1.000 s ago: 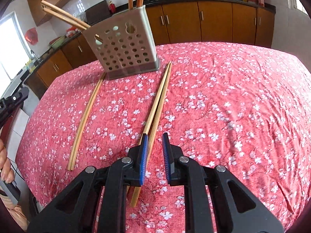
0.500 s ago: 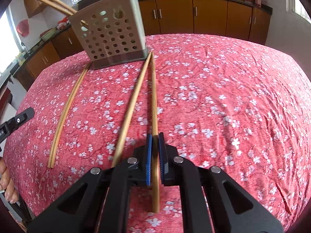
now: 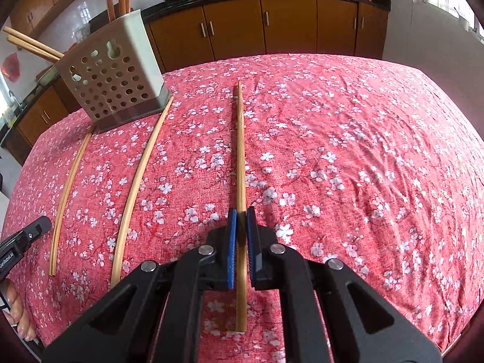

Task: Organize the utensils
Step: 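Close the right tool on a loose chopstick while the left tool grasps another chopstick, then hold the grasped chopsticks on the cloth with both tools, then lift the left tool's chopstick upright over the holder while the right tool lifts its own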

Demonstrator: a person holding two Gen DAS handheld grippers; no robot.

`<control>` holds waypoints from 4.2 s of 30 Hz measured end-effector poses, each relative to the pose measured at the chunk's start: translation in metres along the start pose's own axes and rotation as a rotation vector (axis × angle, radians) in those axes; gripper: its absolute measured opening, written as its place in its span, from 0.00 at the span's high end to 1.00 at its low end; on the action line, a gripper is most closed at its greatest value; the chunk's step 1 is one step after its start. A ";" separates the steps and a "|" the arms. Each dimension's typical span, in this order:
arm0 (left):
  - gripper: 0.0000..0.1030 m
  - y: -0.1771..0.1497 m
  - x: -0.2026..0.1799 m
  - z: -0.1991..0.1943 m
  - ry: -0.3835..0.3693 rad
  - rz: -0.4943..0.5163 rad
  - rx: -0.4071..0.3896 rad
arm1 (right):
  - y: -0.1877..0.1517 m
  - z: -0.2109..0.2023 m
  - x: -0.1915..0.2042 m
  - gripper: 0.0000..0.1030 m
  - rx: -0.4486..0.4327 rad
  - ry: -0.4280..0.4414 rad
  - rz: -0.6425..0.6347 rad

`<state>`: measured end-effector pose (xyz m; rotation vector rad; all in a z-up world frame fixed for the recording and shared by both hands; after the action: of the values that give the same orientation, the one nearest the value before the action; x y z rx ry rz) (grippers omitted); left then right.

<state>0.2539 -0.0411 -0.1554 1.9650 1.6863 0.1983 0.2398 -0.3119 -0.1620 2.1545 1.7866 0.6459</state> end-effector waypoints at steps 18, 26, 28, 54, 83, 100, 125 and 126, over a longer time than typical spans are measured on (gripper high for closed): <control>0.92 0.009 0.024 0.010 0.171 -0.009 0.005 | 0.001 0.005 0.005 0.92 0.005 -0.005 -0.026; 0.92 0.016 0.085 -0.006 0.225 -0.109 -0.015 | 0.010 0.006 -0.013 0.93 -0.007 -0.068 -0.042; 0.92 0.017 0.087 -0.007 0.211 -0.119 -0.018 | 0.013 0.006 -0.020 0.93 -0.010 -0.077 -0.028; 0.91 0.015 0.084 -0.007 0.182 -0.111 -0.047 | 0.005 0.004 -0.016 0.92 -0.054 -0.118 -0.119; 0.91 0.014 0.082 -0.008 0.196 -0.074 -0.035 | 0.007 0.002 -0.013 0.92 -0.055 -0.137 -0.152; 0.91 0.003 0.077 -0.017 0.210 -0.040 -0.031 | 0.006 0.001 -0.019 0.92 -0.053 -0.119 -0.138; 0.93 0.076 0.050 -0.147 0.140 -0.013 -0.366 | 0.069 -0.132 -0.003 0.93 -0.405 0.039 -0.057; 0.93 0.079 0.048 -0.151 0.136 -0.011 -0.376 | 0.072 -0.137 -0.002 0.93 -0.416 0.049 -0.052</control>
<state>0.2659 0.0443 -0.0005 1.6918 1.6037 0.6107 0.2333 -0.3389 -0.0101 1.8217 1.5565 0.9668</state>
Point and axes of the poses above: each gripper's, at about its wrist camera, not at the fingertips, and z roughly the way its jaws point, x to its left, y to its top, the point moved 7 cm from there along z, roughly the way its jaws point, and after that the axes turned 8 degrees about x, right-handed, at the moved point
